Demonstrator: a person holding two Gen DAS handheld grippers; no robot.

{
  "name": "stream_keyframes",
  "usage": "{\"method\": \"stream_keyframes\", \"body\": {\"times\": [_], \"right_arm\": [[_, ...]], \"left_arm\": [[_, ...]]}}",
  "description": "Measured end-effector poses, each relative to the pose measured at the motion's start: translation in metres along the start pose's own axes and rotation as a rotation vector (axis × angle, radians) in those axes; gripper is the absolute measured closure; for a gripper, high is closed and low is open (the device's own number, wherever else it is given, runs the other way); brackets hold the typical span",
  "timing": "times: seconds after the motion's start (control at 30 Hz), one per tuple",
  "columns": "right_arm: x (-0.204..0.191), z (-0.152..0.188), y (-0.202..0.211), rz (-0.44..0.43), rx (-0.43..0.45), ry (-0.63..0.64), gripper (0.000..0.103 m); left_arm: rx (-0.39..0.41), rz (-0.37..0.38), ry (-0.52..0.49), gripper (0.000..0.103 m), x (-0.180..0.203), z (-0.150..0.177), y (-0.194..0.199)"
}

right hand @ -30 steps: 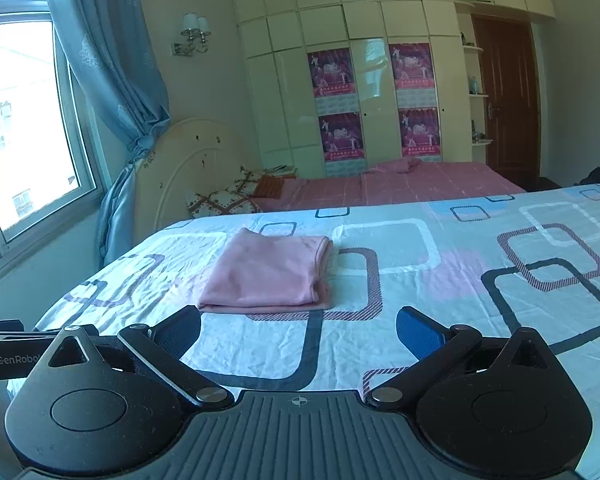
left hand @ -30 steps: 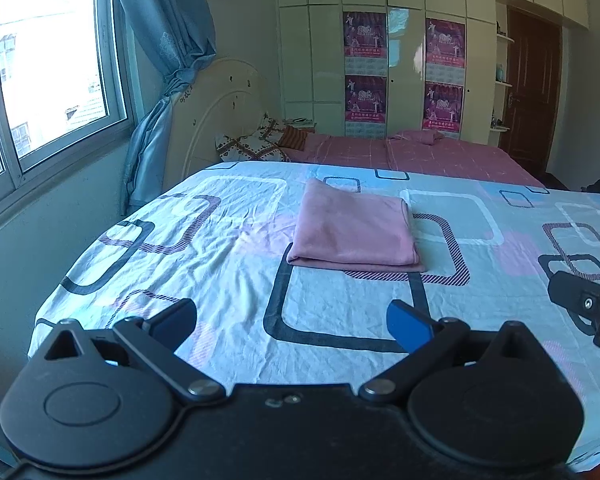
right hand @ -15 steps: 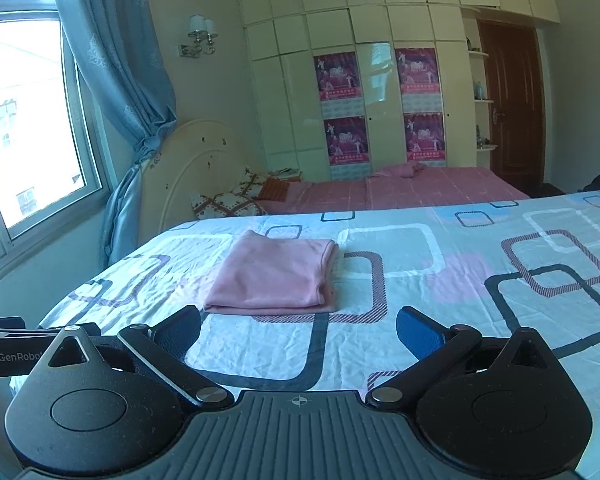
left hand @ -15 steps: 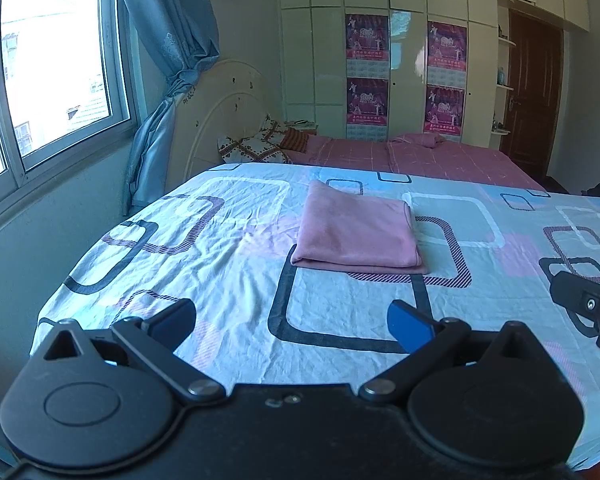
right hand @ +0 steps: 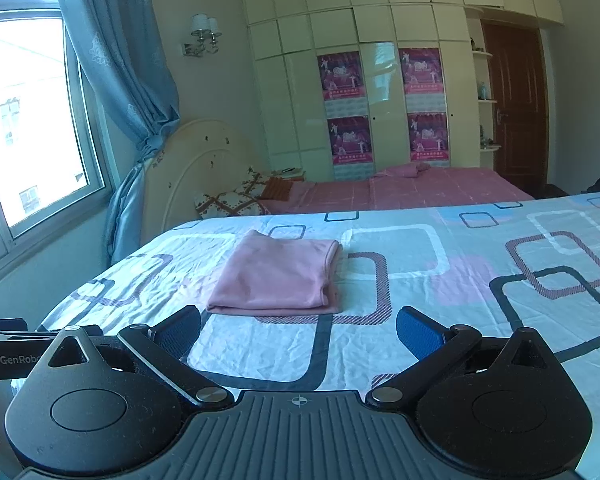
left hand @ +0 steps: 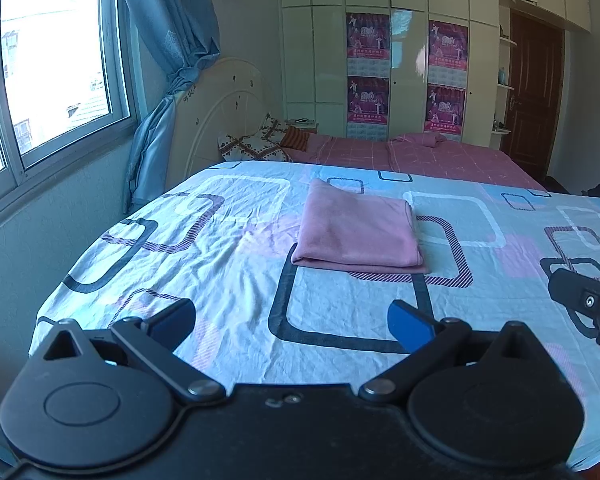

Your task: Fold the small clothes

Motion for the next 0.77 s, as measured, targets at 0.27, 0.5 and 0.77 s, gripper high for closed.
{"method": "stream_keyframes", "body": {"times": [0.27, 0.5, 0.77], "right_arm": [[-0.001, 0.0, -0.005, -0.004, -0.006, 0.003, 0.0], [-0.001, 0.001, -0.012, -0.001, -0.016, 0.001, 0.0], [0.013, 0.009, -0.035, 0.029, -0.056, -0.013, 0.0]], "left_arm": [[-0.005, 0.001, 0.002, 0.001, 0.0, 0.0, -0.001], [-0.02, 0.032, 0.009, 0.001, 0.004, 0.003, -0.011], [-0.034, 0.085, 0.066, 0.001, 0.004, -0.005, -0.055]]}}
Point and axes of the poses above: each gripper's, at about its wrist camera, not at the fingertips, and y roughly against the way its jaws point, x to its right, z to its underside, the point moved 8 cm from there along -y, roughly the way its jaws point, and after that the axes turned 6 degrees about y, right-handed, at the moved point
